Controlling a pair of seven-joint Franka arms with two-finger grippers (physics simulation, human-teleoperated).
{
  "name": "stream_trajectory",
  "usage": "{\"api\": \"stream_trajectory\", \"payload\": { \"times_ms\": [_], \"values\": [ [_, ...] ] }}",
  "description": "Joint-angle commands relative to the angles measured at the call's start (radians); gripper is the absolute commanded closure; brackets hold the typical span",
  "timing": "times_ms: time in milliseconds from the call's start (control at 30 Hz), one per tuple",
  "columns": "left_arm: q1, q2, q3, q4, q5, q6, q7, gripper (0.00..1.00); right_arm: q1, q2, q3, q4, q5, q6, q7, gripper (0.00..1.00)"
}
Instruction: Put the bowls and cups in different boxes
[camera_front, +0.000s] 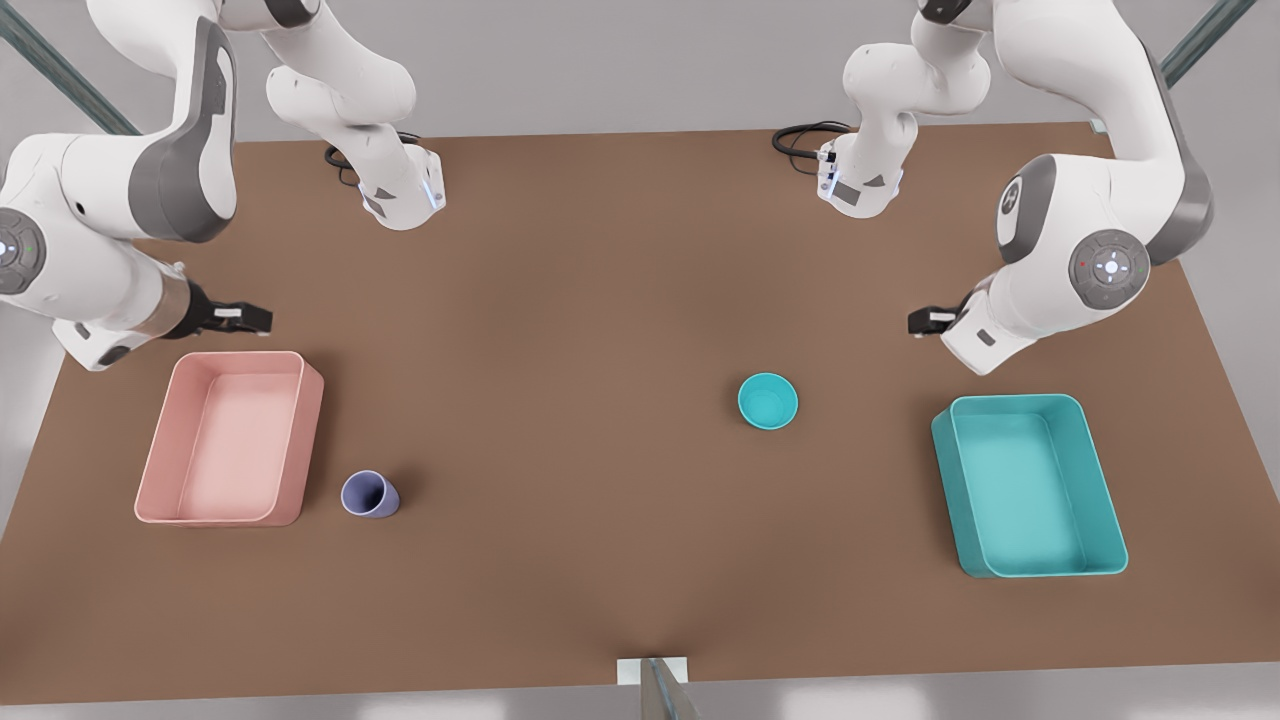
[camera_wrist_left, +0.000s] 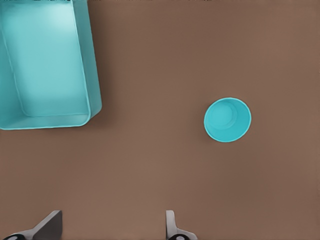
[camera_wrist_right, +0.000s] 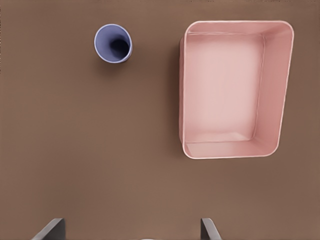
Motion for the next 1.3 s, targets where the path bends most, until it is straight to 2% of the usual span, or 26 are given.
{"api": "stream_trajectory", "payload": {
  "times_ms": [0,67,100,133,167,233,333,433,533,700,733,933,967,1000,1133,1167,1200,1233,1267],
  "values": [
    [0.0,0.0,0.002,0.0,-0.002,0.045,-0.068,0.0,-0.001,-0.001,0.0,0.002,-0.001,0.069,0.042,0.0],
    [0.0,0.0,0.008,-0.021,-0.016,0.055,-0.051,0.0,0.011,0.059,0.0,0.025,0.008,0.068,0.056,0.0],
    [-0.004,0.0,0.018,-0.217,-0.137,0.261,0.033,0.0,0.026,0.143,0.001,0.05,0.039,0.098,0.055,0.0],
    [-0.004,0.024,0.018,-0.377,-0.275,0.5,0.127,0.0,0.053,0.211,0.002,0.05,0.031,0.206,0.056,0.0],
    [-0.004,0.059,0.018,-0.48,-0.432,0.631,0.237,0.0,0.065,0.275,0.002,0.055,0.035,0.295,0.056,0.0],
    [-0.004,0.133,0.018,-0.554,-0.545,0.749,0.449,0.0,0.057,0.372,0.002,0.053,0.046,0.459,0.058,0.0],
    [-0.018,0.173,0.017,-0.588,-0.613,0.818,0.517,0.0,0.039,0.495,-0.005,0.052,0.173,0.643,0.059,0.0],
    [-0.032,0.207,0.015,-0.583,-0.622,0.887,0.517,0.0,0.022,0.544,-0.005,0.05,0.2,0.803,0.055,0.0],
    [-0.058,0.243,0.015,-0.583,-0.622,0.927,0.633,0.0,0.002,0.558,-0.006,0.039,0.187,0.81,0.035,0.0],
    [-0.072,0.28,0.012,-0.581,-0.653,0.965,0.65,0.0,-0.018,0.519,-0.012,-0.086,0.178,0.792,-0.004,0.0],
    [-0.092,0.285,0.012,-0.581,-0.699,0.965,0.65,0.0,-0.016,0.522,-0.012,-0.094,0.16,0.781,-0.001,0.0],
    [-0.126,0.286,0.012,-0.583,-0.668,0.988,0.644,0.0,-0.01,0.562,-0.012,-0.102,0.141,0.8,-0.001,0.0],
    [-0.127,0.294,0.012,-0.583,-0.671,0.988,0.644,0.15,-0.01,0.578,-0.012,-0.099,0.14,0.806,-0.001,0.0],
    [-0.126,0.297,0.012,-0.583,-0.676,0.985,0.644,0.41,-0.01,0.59,-0.012,-0.097,0.141,0.813,-0.001,0.0],
    [-0.126,0.309,0.012,-0.581,-0.677,0.987,0.646,0.46,-0.009,0.608,-0.011,-0.096,0.143,0.82,0.002,0.0],
    [-0.126,0.309,0.012,-0.581,-0.679,0.987,0.644,0.53,-0.009,0.608,-0.009,-0.094,0.146,0.821,0.002,0.04],
    [-0.126,0.308,0.012,-0.58,-0.68,0.981,0.644,0.79,-0.009,0.61,-0.009,-0.094,0.146,0.827,0.002,0.28],
    [-0.124,0.306,0.012,-0.578,-0.68,0.974,0.626,0.79,-0.009,0.61,-0.008,-0.093,0.146,0.827,0.001,0.5],
    [-0.124,0.303,0.012,-0.578,-0.679,0.971,0.609,0.79,-0.007,0.61,-0.008,-0.093,0.146,0.826,0.001,0.62]
  ]
}}
